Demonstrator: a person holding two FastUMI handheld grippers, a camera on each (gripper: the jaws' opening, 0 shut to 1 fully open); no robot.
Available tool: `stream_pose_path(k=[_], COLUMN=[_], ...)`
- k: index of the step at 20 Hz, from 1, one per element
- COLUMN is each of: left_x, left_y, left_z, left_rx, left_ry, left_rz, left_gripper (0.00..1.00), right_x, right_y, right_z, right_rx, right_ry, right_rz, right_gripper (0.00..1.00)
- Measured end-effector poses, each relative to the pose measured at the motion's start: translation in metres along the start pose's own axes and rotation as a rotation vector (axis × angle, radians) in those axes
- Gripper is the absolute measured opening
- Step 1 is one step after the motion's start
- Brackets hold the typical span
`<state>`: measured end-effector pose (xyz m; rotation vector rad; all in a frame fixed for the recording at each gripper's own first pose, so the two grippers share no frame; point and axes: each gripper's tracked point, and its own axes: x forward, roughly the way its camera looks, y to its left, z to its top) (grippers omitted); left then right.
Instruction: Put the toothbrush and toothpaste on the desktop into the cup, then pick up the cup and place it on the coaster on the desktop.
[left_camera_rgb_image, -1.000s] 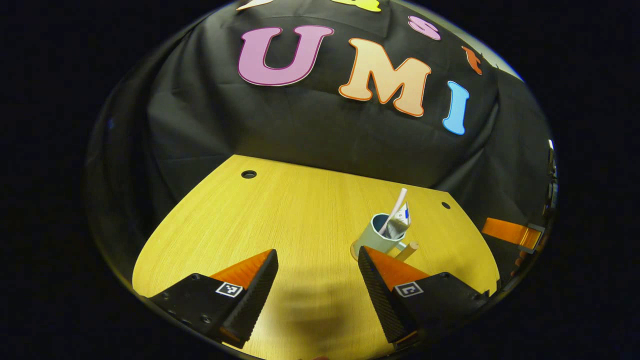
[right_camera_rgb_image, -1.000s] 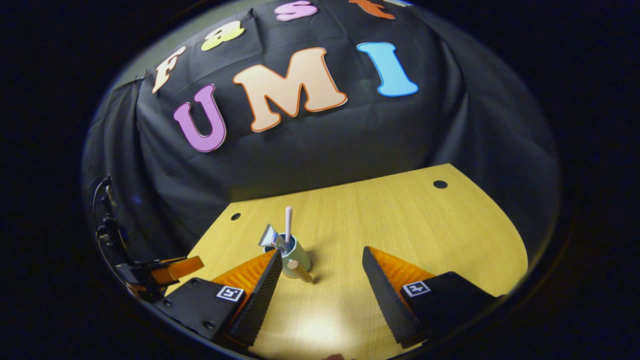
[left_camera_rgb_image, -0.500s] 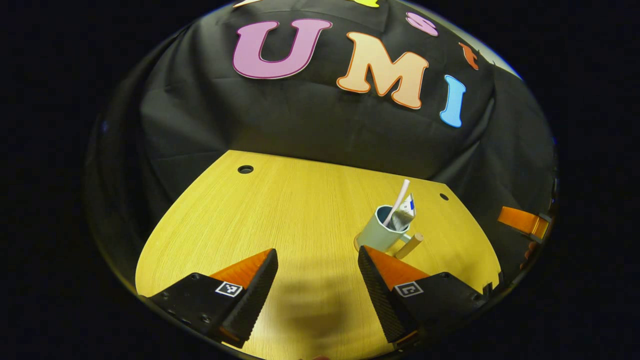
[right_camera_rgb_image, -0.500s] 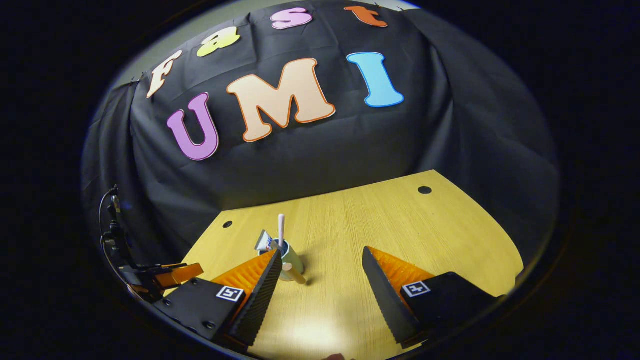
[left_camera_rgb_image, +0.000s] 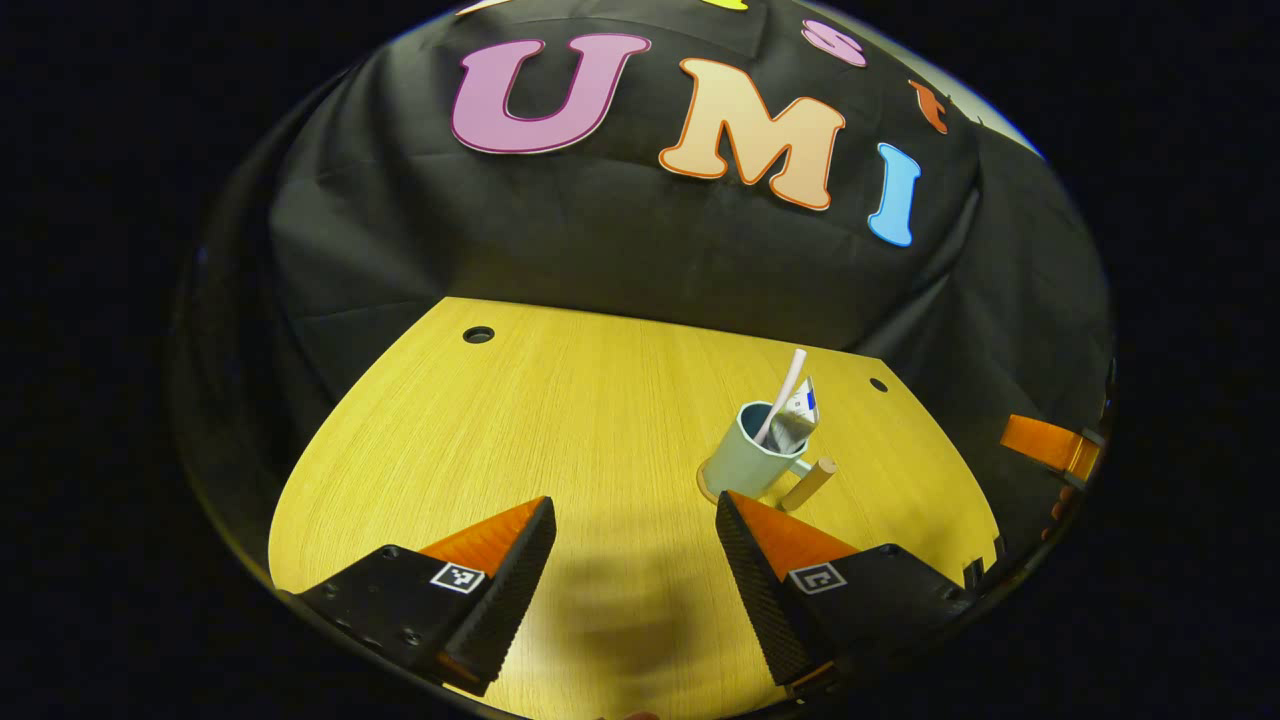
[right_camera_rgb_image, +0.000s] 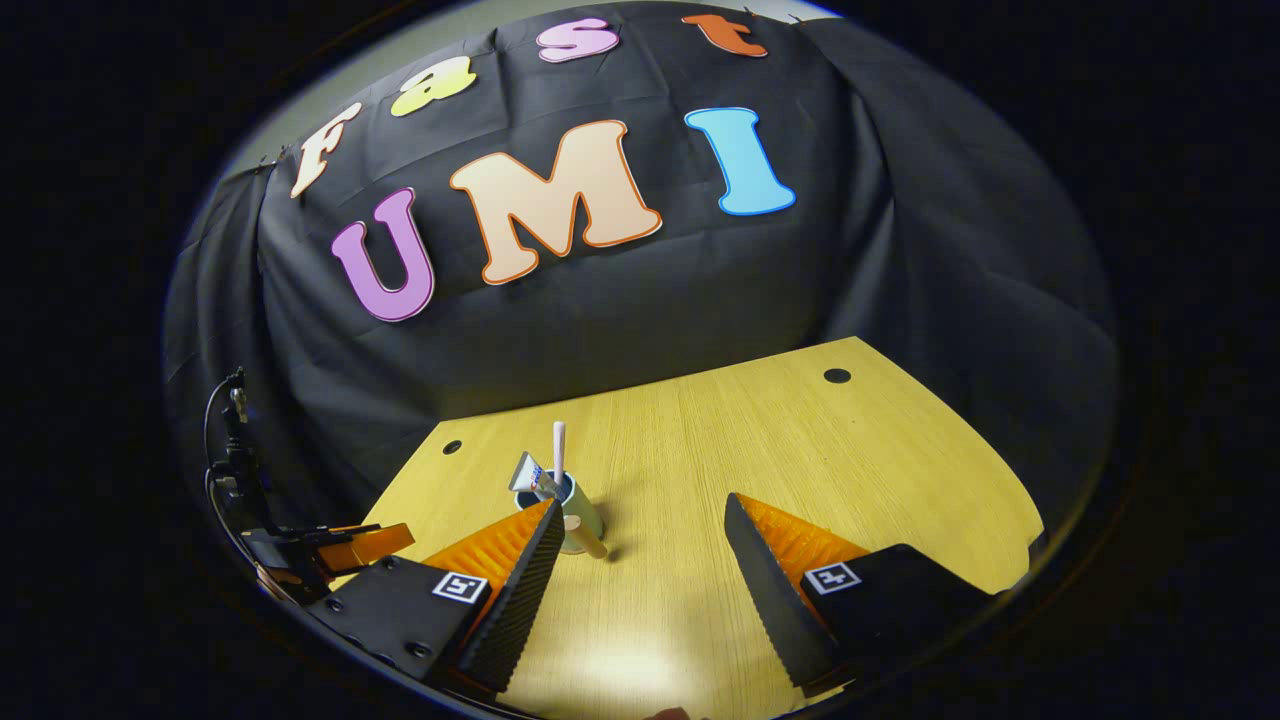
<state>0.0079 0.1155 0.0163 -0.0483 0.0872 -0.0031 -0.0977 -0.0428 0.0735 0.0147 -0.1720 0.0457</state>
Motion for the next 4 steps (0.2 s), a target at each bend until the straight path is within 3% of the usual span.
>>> stream_pose_path(k=[3,4], left_x=[0.0022,0.0038], left_y=[-0.0035,-0.0052], left_z=[0.001,-0.0002], left_rx=[0.001,0.0], left_ry=[0.002,0.005], left_rz=[-0.008,-0.011], left_gripper=[0.94,0.94], right_x=[-0.0048,-0.0067], right_y=[-0.0058,-0.0082], right_z=[-0.0009,-0.001], right_rx=[0.008,0.009], right_ry=[0.002,0.002], right_rz=[-0.013,-0.019], right_gripper=[0.94,0.99])
